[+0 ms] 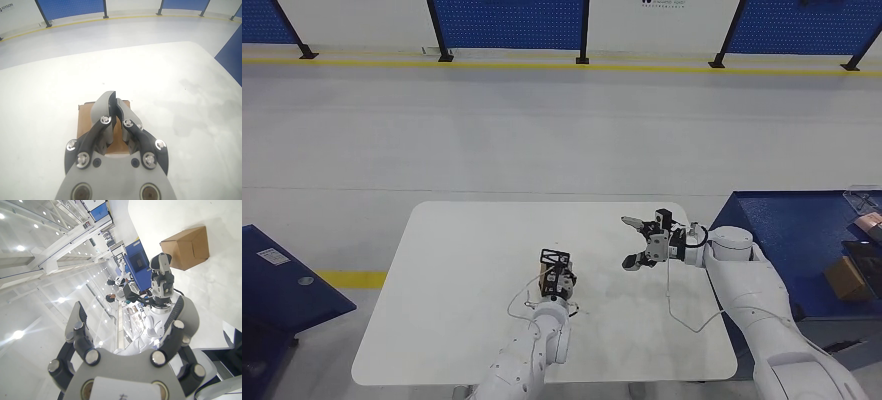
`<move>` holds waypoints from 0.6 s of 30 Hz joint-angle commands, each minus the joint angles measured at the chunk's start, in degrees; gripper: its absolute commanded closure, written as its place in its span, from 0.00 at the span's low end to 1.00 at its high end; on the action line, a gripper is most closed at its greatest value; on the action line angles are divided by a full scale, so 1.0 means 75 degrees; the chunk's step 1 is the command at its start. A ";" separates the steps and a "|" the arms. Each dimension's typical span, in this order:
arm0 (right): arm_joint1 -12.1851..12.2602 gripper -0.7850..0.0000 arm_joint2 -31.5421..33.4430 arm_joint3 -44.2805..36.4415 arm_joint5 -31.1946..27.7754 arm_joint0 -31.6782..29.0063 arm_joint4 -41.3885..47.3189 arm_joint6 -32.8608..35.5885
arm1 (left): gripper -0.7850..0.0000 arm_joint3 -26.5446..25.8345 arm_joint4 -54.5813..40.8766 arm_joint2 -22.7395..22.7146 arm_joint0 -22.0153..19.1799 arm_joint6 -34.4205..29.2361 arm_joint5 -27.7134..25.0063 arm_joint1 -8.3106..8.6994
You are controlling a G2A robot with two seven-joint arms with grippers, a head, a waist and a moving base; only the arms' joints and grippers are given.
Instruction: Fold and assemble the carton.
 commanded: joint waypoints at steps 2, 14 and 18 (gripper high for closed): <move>0.0000 0.00 0.0000 0.0000 0.0000 0.0000 0.0000 0.0000 | 1.00 -0.0199 0.0006 0.0012 0.0071 0.0539 -0.0005 -0.0029; 0.0000 0.00 0.0000 0.0000 0.0000 0.0000 0.0000 0.0000 | 1.00 0.0389 0.0110 0.0125 -0.0215 -0.0135 -0.0174 -0.0152; 0.0000 0.00 0.0000 0.0000 0.0000 0.0000 0.0000 0.0000 | 1.00 0.0193 -0.0071 0.0054 -0.0140 0.0716 -0.0140 -0.0204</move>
